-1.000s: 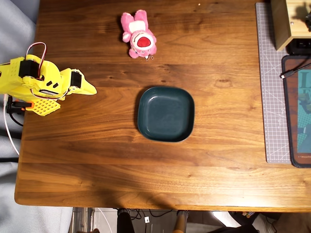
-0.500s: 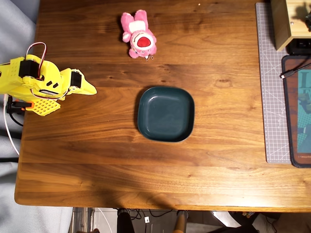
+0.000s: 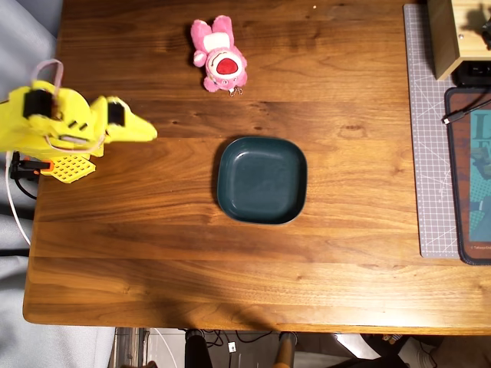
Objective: Grasp a strawberry bear and put it in the bin.
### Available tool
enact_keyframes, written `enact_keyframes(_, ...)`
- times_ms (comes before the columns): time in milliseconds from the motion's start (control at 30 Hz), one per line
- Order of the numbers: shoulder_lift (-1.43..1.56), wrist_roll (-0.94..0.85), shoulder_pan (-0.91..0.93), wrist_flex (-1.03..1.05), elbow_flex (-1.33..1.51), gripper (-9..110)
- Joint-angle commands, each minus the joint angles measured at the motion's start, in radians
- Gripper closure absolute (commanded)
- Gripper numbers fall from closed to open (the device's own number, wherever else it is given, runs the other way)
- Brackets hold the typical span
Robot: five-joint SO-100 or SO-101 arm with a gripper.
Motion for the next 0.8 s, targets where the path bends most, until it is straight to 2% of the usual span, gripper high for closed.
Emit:
enact_keyframes(0, -0.359, 0.006, 0.137, 0.003, -0.313, 92)
enact_keyframes(33, -0.431, 0.008, 0.199, 0.002, -0.354, 87)
enact_keyframes(133, -0.637, 0.06, 0.368, -0.041, -0.454, 85)
enact_keyframes(200, -0.795, 0.095, 0.417, -0.071, -0.541, 81)
enact_keyframes(400, -1.155, 0.135, 0.382, -0.121, -0.775, 74)
enact_keyframes(600, -1.272, 0.164, 0.411, -0.13, -0.861, 65)
enact_keyframes(767, -1.463, 0.172, 0.379, -0.11, -1.008, 65)
